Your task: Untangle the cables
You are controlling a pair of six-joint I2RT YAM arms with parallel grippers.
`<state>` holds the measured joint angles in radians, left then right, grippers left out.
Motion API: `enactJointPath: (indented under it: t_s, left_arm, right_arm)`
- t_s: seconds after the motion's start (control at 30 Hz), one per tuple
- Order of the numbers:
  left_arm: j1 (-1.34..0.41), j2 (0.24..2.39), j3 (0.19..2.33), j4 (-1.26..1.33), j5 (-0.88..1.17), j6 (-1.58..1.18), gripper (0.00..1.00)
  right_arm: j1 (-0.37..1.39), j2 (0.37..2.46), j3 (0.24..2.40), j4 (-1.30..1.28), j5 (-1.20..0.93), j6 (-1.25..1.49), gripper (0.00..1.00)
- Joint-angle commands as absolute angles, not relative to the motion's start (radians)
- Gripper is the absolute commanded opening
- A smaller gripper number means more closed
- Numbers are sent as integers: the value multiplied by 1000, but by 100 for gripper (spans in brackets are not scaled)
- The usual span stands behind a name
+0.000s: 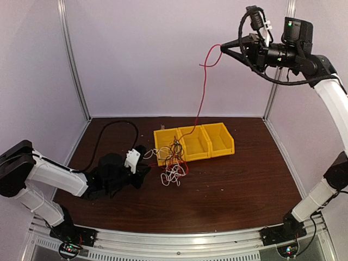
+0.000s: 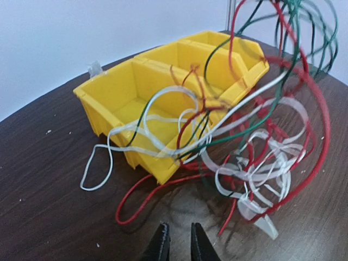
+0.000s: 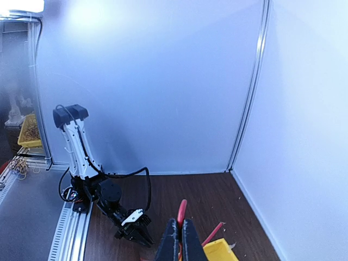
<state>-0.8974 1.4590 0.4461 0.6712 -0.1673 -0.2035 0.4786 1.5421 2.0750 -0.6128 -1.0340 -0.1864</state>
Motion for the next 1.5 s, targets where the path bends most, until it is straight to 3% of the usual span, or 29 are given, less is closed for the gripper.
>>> enactJointPath:
  t_s: [0.0, 0.2, 0.43, 0.63, 0.83, 1.0, 1.23, 1.37, 1.47]
  left_arm:
    - [-892, 1425, 431, 546, -268, -196, 16]
    - [-894, 1317, 414, 522, -218, -204, 22]
    - [-955, 1169, 443, 633, -88, -137, 52]
    - [-1017, 1347, 646, 618, 31, -45, 60]
    - [-1023, 1597, 843, 656, 20, -59, 71]
    - [-1023, 1783, 1001, 690, 54, -32, 67]
    - [-1022, 1952, 1076, 743, 163, -17, 36]
    - [-1023, 2008, 1053, 784, 219, -35, 27]
    - [-1023, 2044, 1055, 752, 247, -45, 22]
  right_arm:
    - [471, 1472, 2129, -577, -1088, -202, 0]
    - [472, 1425, 2002, -561, -1134, -203, 0]
    - [480, 1372, 1916, -591, -1175, -239, 0]
    - [480, 1362, 1904, -577, -1173, -234, 0]
    - [482, 1353, 1882, -565, -1174, -227, 0]
    - [481, 1348, 1865, -559, -1184, -224, 0]
    - [464, 1358, 1936, -568, -1171, -222, 0]
    - [371, 1411, 2111, -466, -1219, -97, 0]
    - [275, 1441, 2166, -223, -1339, 149, 0]
